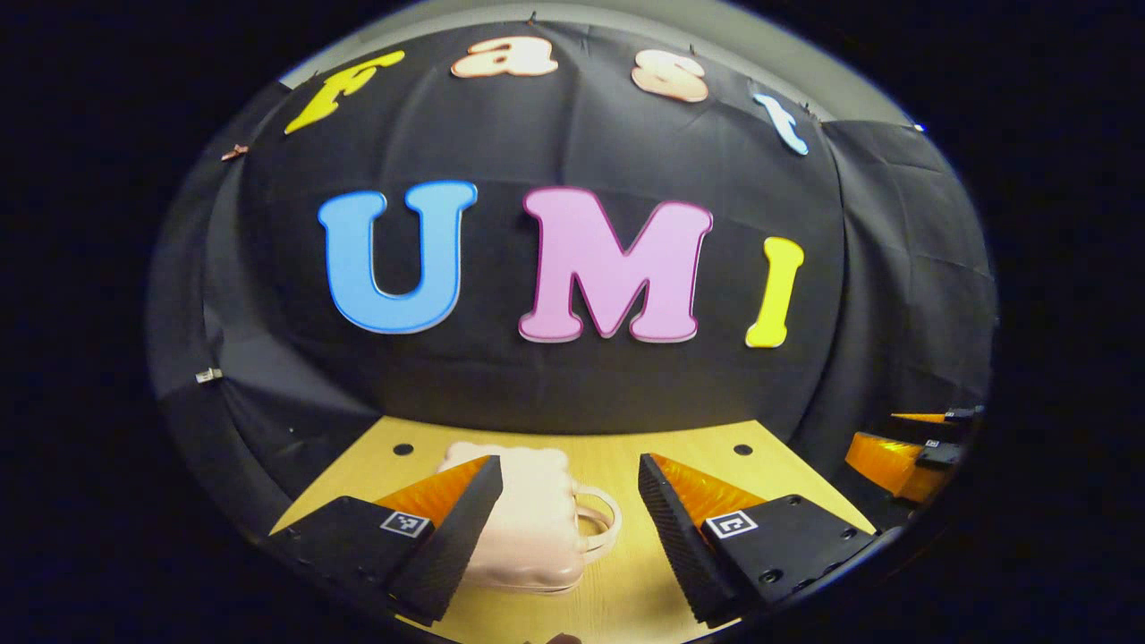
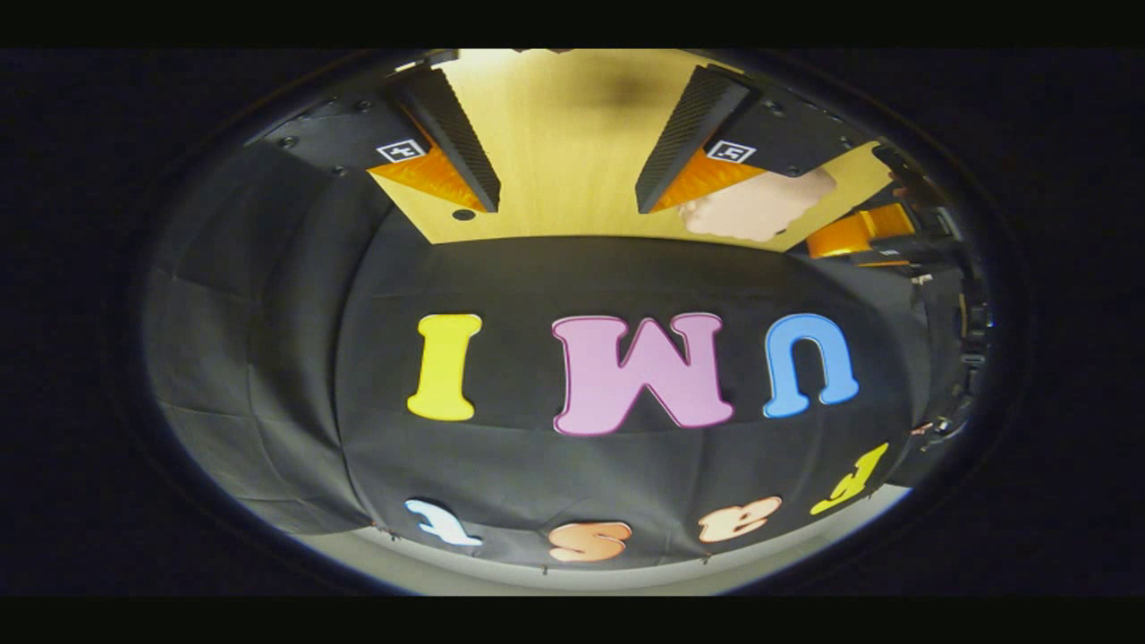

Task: First open the suitcase, pack the skin care products into it, and then close the suitcase.

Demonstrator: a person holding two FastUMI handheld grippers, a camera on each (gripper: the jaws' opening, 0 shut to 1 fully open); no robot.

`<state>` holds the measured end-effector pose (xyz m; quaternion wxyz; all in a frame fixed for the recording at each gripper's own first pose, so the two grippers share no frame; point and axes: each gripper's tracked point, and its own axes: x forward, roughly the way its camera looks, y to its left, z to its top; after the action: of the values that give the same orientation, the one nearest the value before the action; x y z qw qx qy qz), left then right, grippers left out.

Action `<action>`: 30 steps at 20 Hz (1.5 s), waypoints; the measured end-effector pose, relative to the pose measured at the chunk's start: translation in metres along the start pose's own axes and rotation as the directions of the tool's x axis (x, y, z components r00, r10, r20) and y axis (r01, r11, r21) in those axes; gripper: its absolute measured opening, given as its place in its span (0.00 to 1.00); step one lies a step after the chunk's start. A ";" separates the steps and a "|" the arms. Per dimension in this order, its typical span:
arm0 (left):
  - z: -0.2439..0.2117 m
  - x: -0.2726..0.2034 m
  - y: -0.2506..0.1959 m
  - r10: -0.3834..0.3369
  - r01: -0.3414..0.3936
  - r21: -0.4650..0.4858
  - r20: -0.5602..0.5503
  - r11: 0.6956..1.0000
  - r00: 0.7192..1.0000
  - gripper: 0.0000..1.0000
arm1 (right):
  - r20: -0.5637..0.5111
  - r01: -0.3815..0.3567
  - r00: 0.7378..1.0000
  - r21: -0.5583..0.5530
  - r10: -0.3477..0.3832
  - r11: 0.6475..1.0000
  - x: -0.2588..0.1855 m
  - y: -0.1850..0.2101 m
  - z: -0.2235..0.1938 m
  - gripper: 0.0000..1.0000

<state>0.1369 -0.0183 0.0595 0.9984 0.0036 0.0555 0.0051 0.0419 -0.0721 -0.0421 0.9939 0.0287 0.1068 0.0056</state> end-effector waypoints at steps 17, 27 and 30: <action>-0.045 -0.166 0.053 0.014 -0.009 0.079 -0.056 0.997 0.998 0.96 | 0.016 -0.009 1.000 0.008 0.008 1.000 -0.119 0.066 -0.027 0.97; -0.048 -0.172 0.074 0.044 -0.041 0.051 -0.046 0.998 0.998 0.96 | 0.013 0.017 1.000 0.015 -0.017 1.000 -0.130 0.063 -0.030 0.97; -0.054 -0.175 0.077 0.047 -0.045 0.050 -0.055 0.998 0.997 0.96 | 0.010 0.017 1.000 0.017 -0.017 1.000 -0.133 0.064 -0.030 0.97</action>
<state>-0.0439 0.0574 0.0254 0.9957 0.0290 0.0835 0.0268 -0.0943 -0.0089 -0.0393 0.9941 0.0363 0.1021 -0.0037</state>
